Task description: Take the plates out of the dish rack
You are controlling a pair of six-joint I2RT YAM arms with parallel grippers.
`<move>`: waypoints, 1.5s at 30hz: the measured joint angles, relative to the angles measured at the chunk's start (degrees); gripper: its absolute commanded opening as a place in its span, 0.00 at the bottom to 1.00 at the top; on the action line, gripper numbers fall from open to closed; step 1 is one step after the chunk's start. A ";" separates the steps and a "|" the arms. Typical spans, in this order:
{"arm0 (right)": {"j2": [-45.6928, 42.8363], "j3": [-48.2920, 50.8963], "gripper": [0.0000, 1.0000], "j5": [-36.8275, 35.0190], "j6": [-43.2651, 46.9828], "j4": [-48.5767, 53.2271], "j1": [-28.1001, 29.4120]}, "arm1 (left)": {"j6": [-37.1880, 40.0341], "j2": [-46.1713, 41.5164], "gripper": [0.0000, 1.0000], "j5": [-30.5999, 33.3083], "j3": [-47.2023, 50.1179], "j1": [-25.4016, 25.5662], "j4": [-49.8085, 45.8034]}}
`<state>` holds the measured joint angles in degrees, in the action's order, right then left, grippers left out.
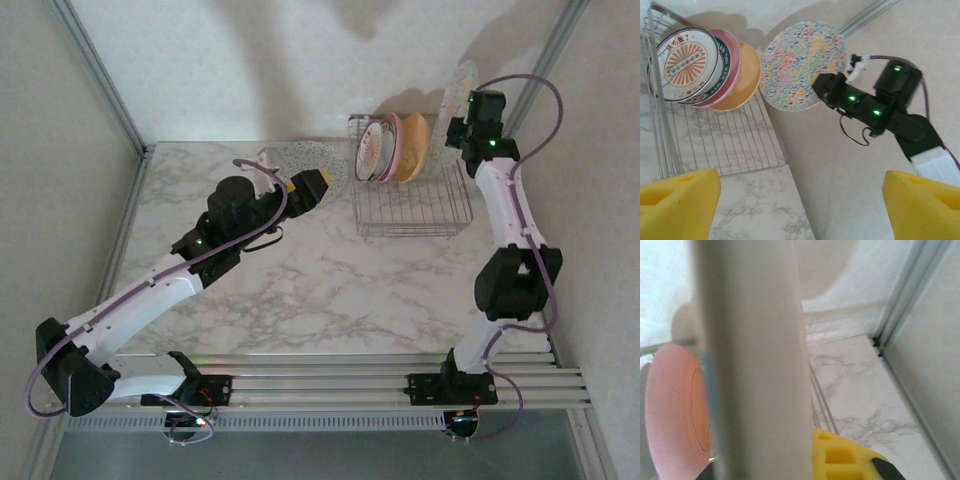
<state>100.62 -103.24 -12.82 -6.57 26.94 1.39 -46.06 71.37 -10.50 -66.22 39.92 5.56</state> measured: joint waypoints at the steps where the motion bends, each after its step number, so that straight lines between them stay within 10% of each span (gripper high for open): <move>1: -1.84 0.70 0.00 -0.57 -0.02 0.20 0.00 | -0.07 0.57 0.84 -0.33 -0.55 0.00 0.17; 11: -22.38 10.47 0.00 2.21 -7.52 3.61 -0.02 | -2.32 11.30 0.84 -6.08 -8.81 0.17 3.52; 27: -35.32 21.00 0.00 30.14 -37.33 4.00 1.20 | -13.03 29.68 0.78 -16.76 -21.07 0.48 8.28; 34: -35.78 24.55 0.00 35.60 -44.81 2.40 4.00 | -15.10 32.28 0.56 -18.27 -23.12 0.50 8.92; 40: -35.80 26.77 0.00 36.57 -50.45 0.96 3.52 | -18.51 33.09 0.01 -18.45 -23.28 -0.17 9.18; 42: -35.58 27.10 0.00 37.64 -51.82 -0.07 3.19 | -24.92 32.87 0.00 -19.02 -24.02 -1.14 10.99; 45: -35.36 26.82 0.38 38.47 -51.98 -2.75 3.76 | -26.91 31.80 0.00 -19.54 -24.24 -1.86 11.39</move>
<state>65.25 -76.42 25.65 -58.54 24.18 5.15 -72.97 103.18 -30.04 -90.45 38.06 16.95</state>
